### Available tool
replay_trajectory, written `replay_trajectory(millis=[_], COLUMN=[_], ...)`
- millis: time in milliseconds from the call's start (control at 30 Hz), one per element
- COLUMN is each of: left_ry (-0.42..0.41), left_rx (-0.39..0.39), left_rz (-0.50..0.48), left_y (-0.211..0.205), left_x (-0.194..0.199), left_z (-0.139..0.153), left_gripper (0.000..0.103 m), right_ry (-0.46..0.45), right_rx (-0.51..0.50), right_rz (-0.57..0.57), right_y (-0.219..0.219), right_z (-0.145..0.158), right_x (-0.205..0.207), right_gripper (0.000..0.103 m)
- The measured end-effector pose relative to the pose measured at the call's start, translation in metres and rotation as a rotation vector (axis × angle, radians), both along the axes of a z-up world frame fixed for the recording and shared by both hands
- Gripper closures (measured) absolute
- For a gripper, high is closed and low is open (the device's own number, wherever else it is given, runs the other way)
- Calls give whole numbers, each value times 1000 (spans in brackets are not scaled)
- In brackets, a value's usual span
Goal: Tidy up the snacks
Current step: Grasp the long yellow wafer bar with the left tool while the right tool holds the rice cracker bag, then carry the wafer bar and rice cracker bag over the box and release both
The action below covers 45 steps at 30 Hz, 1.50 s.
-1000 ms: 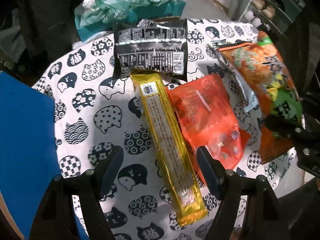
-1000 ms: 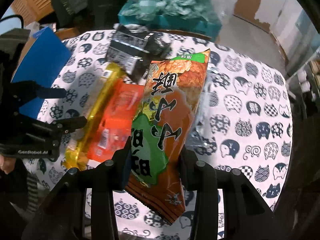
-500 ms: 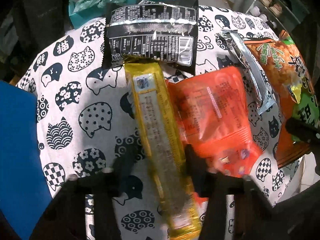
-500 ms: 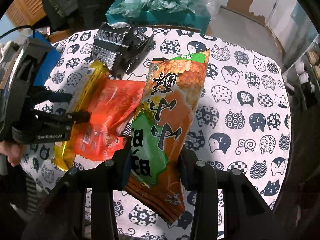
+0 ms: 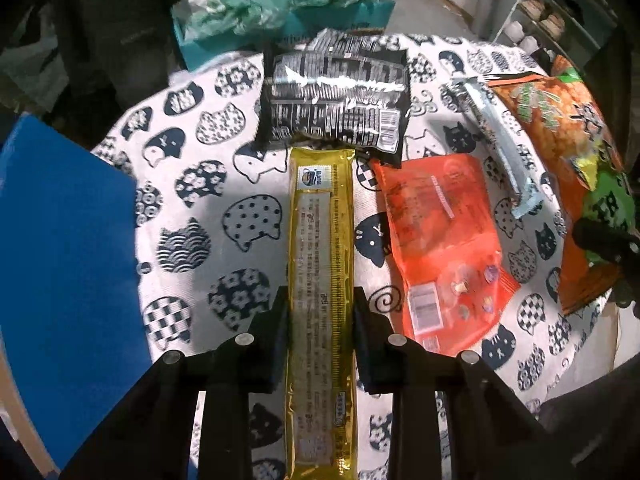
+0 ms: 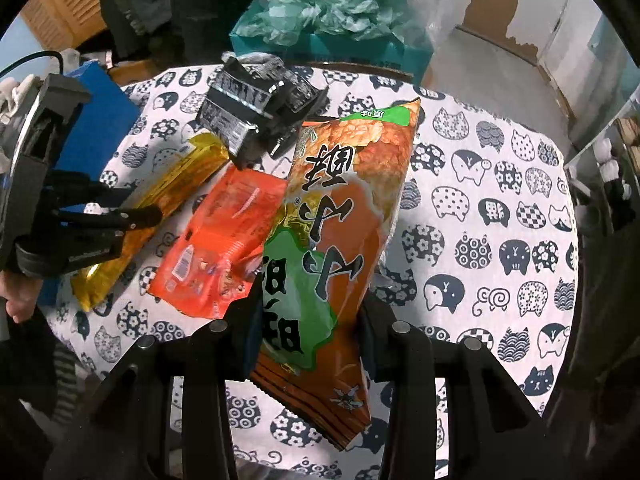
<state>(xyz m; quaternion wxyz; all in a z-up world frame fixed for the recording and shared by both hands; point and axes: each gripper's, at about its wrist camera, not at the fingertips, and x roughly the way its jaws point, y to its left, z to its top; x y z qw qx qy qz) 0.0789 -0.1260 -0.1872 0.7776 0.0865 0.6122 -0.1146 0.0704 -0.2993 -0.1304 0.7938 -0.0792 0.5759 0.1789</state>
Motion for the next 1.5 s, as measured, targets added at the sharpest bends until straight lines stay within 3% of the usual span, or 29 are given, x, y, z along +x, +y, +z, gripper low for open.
replay_trajectory(millis=[233, 667, 1100, 1500], left_ry=[-100, -268, -335, -364], left_rx=[22, 33, 9, -8], left_rz=[-42, -72, -50, 4], left_y=[10, 28, 61, 101], left_x=[-28, -46, -68, -75], left_z=[42, 107, 138, 150], left_gripper=[75, 75, 75, 75], right_ry=[-38, -141, -201, -214], right_rx=[-1, 9, 29, 52], right_rz=[26, 71, 132, 185], right_y=[13, 40, 73, 113], right_z=[18, 67, 106, 119], right_x=[-5, -13, -23, -19], right_gripper=[65, 65, 65, 65])
